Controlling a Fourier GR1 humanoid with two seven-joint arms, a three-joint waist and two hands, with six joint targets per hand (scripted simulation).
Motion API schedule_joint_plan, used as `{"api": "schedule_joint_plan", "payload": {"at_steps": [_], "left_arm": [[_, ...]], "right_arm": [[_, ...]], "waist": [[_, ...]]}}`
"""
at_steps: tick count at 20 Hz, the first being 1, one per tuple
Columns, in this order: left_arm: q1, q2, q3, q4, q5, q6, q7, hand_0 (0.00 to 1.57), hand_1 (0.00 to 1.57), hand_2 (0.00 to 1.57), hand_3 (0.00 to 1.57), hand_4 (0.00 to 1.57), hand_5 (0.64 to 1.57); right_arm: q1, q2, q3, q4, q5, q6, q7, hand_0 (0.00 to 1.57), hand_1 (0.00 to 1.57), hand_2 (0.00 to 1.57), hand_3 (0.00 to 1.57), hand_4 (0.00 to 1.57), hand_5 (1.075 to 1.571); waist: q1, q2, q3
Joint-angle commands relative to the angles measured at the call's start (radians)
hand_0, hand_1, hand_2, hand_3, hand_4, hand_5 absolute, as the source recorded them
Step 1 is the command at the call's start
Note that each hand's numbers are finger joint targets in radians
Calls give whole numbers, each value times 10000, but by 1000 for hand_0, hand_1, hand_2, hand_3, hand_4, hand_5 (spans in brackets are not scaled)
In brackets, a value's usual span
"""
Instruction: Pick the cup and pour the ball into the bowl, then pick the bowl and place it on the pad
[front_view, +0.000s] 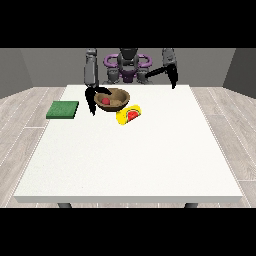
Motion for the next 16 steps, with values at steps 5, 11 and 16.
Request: {"api": "schedule_joint_plan", "payload": {"at_steps": [5,11,16], "left_arm": [[-133,-62,-92,-329,54,-62,120,0,0,0,0,0,1567],[213,142,124,-5,204,-214,131,0,0,0,0,0,1570],[363,975,1050,736,846,-634,-513,0,0,0,0,0,1570]], "right_arm": [[691,-357,481,1049,968,-1266,858,1571,1571,1571,1571,960,1556],[172,-486,730,602,1298,-2267,2217,1571,1571,1571,1571,1029,1550],[-747,-751,1073,-89,1503,-2460,3886,1571,1571,1571,1571,1020,1552]], "waist": [[316,347,54],[227,-462,49],[-541,-566,54]]}}
